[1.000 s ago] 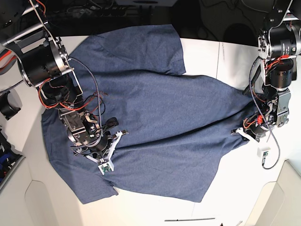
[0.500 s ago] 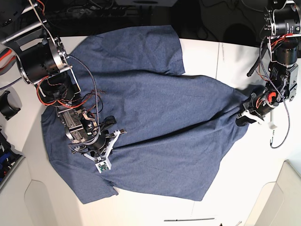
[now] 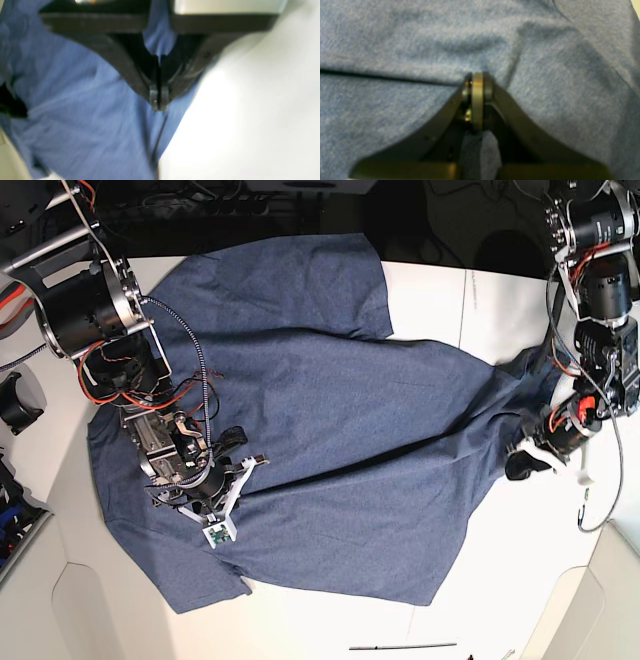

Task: Layout the t-shirt on the table in an organized manner, then fold the t-shirt properly
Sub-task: 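Pull the left gripper's held edge outward to flatten the shirt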

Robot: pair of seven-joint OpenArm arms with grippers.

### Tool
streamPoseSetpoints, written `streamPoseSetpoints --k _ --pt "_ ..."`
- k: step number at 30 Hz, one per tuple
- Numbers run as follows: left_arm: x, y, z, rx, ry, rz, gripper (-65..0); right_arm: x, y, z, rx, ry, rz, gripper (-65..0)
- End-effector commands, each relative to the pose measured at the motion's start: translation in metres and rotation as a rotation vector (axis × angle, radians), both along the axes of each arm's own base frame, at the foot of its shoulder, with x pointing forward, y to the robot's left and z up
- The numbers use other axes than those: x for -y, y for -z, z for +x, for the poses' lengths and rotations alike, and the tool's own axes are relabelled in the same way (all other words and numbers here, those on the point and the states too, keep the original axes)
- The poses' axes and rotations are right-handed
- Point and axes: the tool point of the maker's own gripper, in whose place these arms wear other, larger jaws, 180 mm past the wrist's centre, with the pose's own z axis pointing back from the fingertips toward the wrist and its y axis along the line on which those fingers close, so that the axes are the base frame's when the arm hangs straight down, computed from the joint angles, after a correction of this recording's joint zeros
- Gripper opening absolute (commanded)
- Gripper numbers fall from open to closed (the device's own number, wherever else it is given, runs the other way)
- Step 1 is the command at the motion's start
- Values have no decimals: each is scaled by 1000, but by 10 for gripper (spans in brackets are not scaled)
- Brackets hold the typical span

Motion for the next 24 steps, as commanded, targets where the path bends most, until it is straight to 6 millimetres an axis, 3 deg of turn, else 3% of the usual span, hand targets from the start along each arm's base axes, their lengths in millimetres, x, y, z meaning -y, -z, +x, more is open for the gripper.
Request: streamPoseSetpoints --k 1,6,11,15,18,24 --pt "-6 -21 14 60 2 15 -650 10 5 -4 -49 10 -38 -650" --pt "-11 -22 42 21 -48 -20 -650 10 5 -4 -48 10 -38 -650" --pt "11 -8 63 -79 -9 -91 -650 10 5 -4 -49 9 -38 -650" --pt "28 -16 78 -91 63 -89 -650 10 5 -4 -49 10 -38 -650" --pt "33 -20 84 -102 94 -43 -650 10 5 -4 -49 10 -38 -650" --pt "26 0 82 -158 71 117 -650 10 5 -4 -49 9 -38 -650"
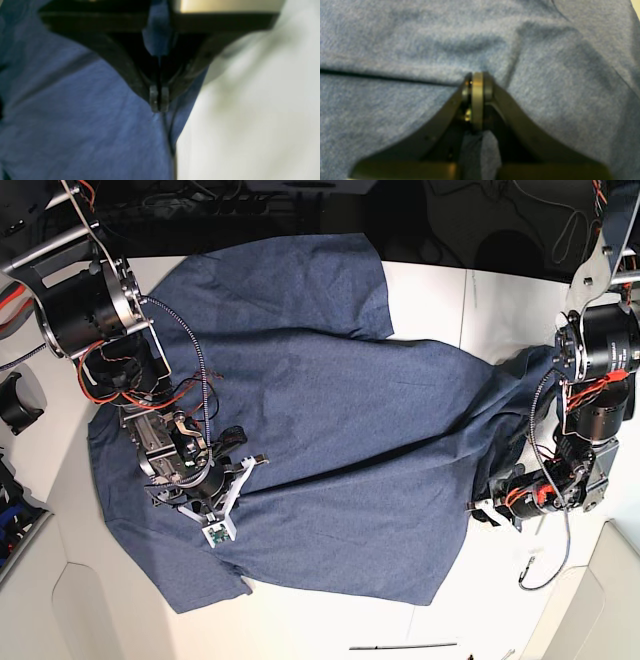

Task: Layout the t-shirt on the table in an organized manner, then fold the t-shirt properly
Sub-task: 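Pull the left gripper's held edge outward to flatten the shirt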

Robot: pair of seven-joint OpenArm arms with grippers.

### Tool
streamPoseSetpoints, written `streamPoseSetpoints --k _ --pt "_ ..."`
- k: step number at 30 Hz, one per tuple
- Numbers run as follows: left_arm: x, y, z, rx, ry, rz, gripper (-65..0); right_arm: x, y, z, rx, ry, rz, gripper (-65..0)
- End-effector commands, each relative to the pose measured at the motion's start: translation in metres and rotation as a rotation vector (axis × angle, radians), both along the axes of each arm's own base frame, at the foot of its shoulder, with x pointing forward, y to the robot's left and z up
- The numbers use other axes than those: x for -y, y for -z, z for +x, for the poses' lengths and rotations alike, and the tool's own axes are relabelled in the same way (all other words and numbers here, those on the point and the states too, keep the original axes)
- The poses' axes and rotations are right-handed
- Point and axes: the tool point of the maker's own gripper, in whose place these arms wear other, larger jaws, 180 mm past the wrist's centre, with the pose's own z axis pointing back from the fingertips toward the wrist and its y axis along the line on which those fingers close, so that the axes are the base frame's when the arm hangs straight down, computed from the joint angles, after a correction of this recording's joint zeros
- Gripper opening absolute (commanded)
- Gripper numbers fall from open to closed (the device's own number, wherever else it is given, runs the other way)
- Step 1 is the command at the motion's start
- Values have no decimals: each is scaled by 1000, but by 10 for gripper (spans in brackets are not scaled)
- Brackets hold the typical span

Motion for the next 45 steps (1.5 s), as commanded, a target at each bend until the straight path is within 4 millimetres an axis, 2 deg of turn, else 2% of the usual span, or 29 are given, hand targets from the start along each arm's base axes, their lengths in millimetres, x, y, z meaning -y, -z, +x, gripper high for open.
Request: streamPoseSetpoints --k 1,11,15,17,22,31,37,39,41,45 --pt "-6 -21 18 63 -17 3 -650 9 5 -4 -52 9 -39 -650" --pt "24 -6 13 41 3 -39 -650 9 5 -4 -52 9 -39 -650" --pt "31 7 5 34 30 -10 -650 9 5 -4 -52 9 -39 -650" --pt "25 14 1 21 21 31 -650 9 5 -4 -52 9 -39 -650" --pt "-6 27 -7 -18 -53 173 -650 9 5 -4 -52 9 -39 -650" --pt "-41 27 -9 -30 -154 318 -650 9 5 -4 -52 9 -39 -650" --pt "-70 18 -7 2 -254 425 -650 9 5 -4 -52 9 -39 -650" --pt "-78 8 1 70 -290 433 -650 9 5 -4 -52 9 -39 -650" --pt "-79 -7 14 183 -293 414 -650 9 6 -4 -54 9 -40 -650" --pt "-65 -39 36 388 -263 288 -650 15 11 -10 -95 19 -60 -650"
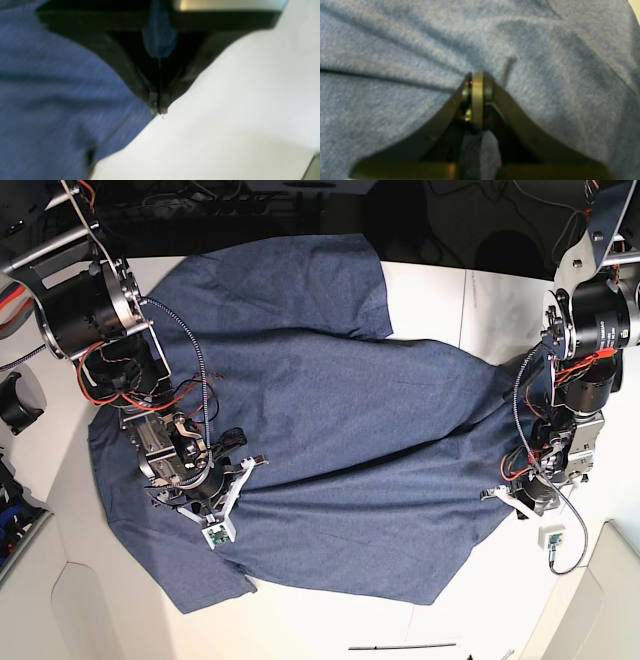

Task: Layout the t-shirt on the table in an organized manner, then fold the t-shirt properly
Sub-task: 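Pull the left gripper's held edge outward to flatten the shirt, then drag both grippers' held fabric toward each other across the shirt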

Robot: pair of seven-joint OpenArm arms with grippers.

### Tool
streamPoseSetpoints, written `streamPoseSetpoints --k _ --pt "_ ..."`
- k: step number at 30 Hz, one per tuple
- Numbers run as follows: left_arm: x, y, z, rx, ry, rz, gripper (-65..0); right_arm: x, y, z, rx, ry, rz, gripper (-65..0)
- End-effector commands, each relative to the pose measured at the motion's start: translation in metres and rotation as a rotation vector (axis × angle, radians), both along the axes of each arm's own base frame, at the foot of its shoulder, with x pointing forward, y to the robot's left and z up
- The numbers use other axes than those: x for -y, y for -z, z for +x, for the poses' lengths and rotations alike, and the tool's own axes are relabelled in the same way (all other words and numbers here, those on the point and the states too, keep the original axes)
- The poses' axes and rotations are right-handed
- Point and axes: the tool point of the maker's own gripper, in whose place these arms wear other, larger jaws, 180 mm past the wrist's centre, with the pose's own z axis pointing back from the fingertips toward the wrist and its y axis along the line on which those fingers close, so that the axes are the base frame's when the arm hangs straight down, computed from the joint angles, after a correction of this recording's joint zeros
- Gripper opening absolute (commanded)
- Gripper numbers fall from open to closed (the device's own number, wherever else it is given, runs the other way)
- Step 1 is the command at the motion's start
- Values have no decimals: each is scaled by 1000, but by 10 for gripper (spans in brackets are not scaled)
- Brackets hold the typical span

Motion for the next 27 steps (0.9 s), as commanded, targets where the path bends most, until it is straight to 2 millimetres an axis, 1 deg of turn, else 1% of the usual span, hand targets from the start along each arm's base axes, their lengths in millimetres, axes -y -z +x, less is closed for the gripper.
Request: streamPoseSetpoints --k 1,4,7,12,15,19,22,24,27 --pt "2 -33 24 102 17 -12 -650 14 10 -9 -85 16 -55 -650" --pt "10 -42 31 122 48 -59 -650 21 17 -19 -151 30 -84 -650" --pt "20 -46 36 117 94 -87 -650 29 28 -36 -265 46 -129 -650" --pt "23 -49 37 128 96 -108 -650 30 48 -76 -442 -18 -154 -650" --pt "24 -46 36 110 98 -110 -650 33 62 -100 -494 -39 -158 -650" --pt "28 -42 34 85 118 -123 -650 26 76 -132 -513 -97 -136 -650" --pt "33 -41 33 76 143 -136 -650 19 78 -151 -493 -129 -123 -650" --pt "33 -40 33 76 142 -136 -650 15 75 -159 -469 -151 -117 -650" --pt "33 -40 33 75 142 -135 -650 14 65 -169 -443 -178 -125 -650"
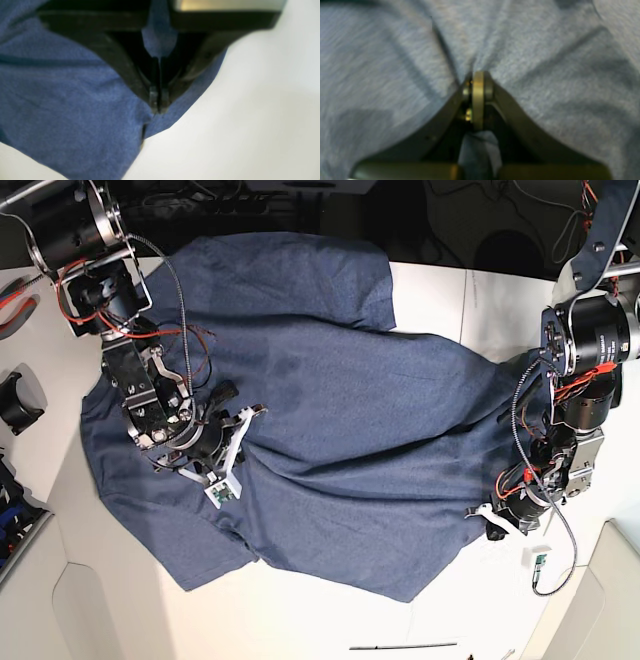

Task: Layout the t-shirt on the table in an organized manner, then fold the t-shirt properly
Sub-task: 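Drag both grippers' held fabric toward each other across the shirt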

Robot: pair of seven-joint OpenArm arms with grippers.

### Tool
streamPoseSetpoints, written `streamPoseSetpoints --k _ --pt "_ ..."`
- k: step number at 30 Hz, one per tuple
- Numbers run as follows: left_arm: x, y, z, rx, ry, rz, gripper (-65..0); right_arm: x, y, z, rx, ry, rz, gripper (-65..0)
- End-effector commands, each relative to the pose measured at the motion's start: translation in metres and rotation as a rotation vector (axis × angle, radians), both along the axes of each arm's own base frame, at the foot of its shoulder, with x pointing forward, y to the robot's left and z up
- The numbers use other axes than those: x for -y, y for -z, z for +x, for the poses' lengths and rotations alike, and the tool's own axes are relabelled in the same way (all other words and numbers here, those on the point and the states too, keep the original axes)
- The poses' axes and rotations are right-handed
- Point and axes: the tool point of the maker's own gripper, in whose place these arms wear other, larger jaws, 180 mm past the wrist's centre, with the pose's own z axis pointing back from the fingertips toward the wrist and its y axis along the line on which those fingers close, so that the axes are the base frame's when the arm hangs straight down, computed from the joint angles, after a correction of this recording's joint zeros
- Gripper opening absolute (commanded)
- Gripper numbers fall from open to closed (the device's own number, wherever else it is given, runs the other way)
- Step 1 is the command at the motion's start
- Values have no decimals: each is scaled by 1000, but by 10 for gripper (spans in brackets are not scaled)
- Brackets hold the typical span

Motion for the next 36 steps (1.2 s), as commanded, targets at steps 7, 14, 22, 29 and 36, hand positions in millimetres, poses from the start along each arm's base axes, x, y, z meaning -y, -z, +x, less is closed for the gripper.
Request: streamPoseSetpoints --k 7,14,22,29,36 --pt "-7 -26 17 65 -9 2 -650 41 3 -57 -164 -65 -177 -650" --pt "3 -26 16 61 31 -13 -650 53 1 -84 -240 -65 -199 -650" --pt "28 -12 12 4 84 -42 -650 44 15 -134 -348 -173 -187 -650" --pt "56 -13 11 18 155 -105 -650 47 25 -173 -443 -209 -200 -650" --pt "85 2 5 -35 266 -24 -650 41 24 -177 -449 -212 -172 -650"
